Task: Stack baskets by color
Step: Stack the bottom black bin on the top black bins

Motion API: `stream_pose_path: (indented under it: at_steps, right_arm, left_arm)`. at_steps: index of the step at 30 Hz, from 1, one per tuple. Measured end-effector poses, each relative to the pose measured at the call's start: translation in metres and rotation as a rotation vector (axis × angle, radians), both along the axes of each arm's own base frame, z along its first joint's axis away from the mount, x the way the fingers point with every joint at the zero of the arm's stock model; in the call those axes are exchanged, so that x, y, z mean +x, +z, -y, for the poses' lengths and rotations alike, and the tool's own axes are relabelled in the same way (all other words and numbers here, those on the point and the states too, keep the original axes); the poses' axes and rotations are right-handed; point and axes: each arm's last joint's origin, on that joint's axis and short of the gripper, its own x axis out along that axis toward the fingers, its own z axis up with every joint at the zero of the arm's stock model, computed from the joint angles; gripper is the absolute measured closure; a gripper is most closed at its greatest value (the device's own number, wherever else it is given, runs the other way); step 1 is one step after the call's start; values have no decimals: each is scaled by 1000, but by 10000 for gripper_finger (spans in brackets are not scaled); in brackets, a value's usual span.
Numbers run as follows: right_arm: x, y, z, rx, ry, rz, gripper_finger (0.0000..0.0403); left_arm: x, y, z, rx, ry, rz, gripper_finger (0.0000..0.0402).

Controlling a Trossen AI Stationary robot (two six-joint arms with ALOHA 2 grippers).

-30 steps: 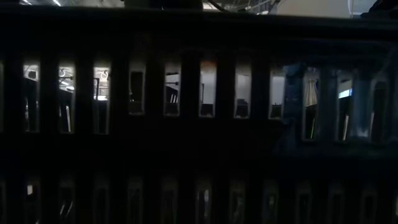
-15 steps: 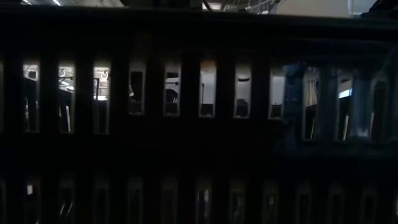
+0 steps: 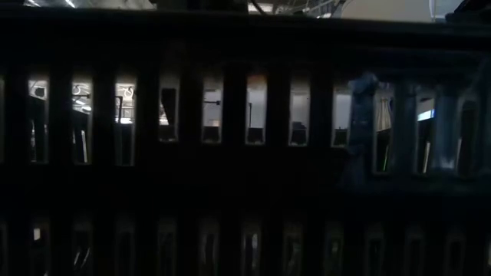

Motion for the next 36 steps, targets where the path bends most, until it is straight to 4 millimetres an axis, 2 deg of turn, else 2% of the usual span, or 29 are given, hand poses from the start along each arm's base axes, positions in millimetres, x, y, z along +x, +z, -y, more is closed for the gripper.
stream_pose_path:
  at_steps: [4, 8, 13, 16, 20, 22, 26, 30, 36]
  right_arm:
    - [-6, 19, 2, -34, -3, -13, 347]
    - [-10, 39, 4, -80, -10, -142, 347]
    - [-6, 82, 3, -122, -28, -239, 347]
    - [2, 104, 0, -145, -35, -365, 347]
    - [23, 128, -8, -145, -47, -536, 347]
    - [37, 142, -12, -108, -68, -590, 347]
    - [70, 158, -20, -23, -122, -711, 347]
    - [102, 165, -28, 65, -173, -784, 347]
    - [145, 161, -44, 15, -146, -782, 347]
  left_arm:
    - [-9, 25, -1, -14, 50, 97, 353]
    - [-26, 59, -2, -38, 149, 238, 351]
    - [-49, 98, -3, -51, 294, 434, 355]
    - [-63, 119, -1, -40, 353, 545, 353]
    - [-81, 138, 4, -4, 369, 647, 352]
    - [-90, 145, 7, 0, 362, 679, 352]
    - [-104, 156, 14, -21, 324, 720, 351]
    - [-116, 162, 23, -30, 253, 730, 351]
    - [-136, 166, 37, -59, 186, 707, 351]
